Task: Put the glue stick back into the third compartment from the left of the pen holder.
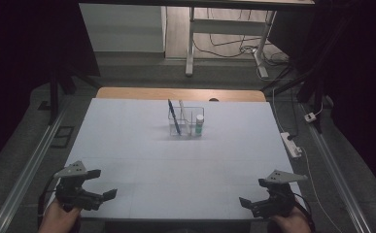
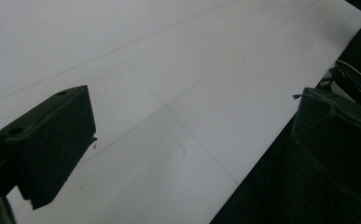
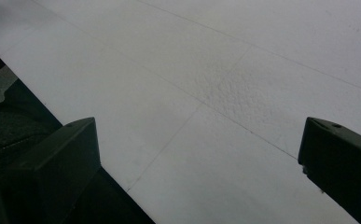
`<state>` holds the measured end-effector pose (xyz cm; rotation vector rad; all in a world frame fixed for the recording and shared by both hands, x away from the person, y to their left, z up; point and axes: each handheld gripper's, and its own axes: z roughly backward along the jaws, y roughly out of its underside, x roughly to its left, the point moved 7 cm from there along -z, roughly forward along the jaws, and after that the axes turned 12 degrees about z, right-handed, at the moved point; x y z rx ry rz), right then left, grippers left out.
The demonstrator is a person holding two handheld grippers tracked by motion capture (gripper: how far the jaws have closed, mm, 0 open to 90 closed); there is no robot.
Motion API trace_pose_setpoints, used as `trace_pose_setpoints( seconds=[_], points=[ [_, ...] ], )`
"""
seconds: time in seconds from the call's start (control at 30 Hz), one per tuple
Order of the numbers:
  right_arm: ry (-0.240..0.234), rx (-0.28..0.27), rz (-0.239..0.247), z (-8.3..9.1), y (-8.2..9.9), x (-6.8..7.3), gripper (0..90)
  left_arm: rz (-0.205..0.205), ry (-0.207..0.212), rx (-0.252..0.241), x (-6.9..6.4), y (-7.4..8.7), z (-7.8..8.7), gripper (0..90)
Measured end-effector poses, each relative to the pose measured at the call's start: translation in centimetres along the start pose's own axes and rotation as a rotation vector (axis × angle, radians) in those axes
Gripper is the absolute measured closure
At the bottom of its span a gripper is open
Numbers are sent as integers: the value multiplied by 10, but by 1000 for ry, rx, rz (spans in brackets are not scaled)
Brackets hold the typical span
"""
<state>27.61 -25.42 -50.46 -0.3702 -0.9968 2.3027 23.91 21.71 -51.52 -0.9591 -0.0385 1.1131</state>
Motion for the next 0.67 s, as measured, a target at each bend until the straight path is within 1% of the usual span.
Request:
trace_pose_setpoints(
  seconds=[0.13,0.23,0.43,0.53,0.57,0.67],
  points=[
    [1,4,0,0,0,0,0,14,-31,-3,5,7,6,0],
    [1,4,-1,0,0,0,0,20,-40,-11,6,9,10,0],
    [2,5,-4,0,0,0,0,6,-89,9,7,14,13,0],
    [2,6,-3,-1,0,0,0,13,-121,26,10,17,15,0],
    [2,5,-2,-1,0,0,0,20,-125,27,12,17,16,0],
    [3,9,1,-1,0,0,0,46,-109,14,14,16,17,0]
  ],
)
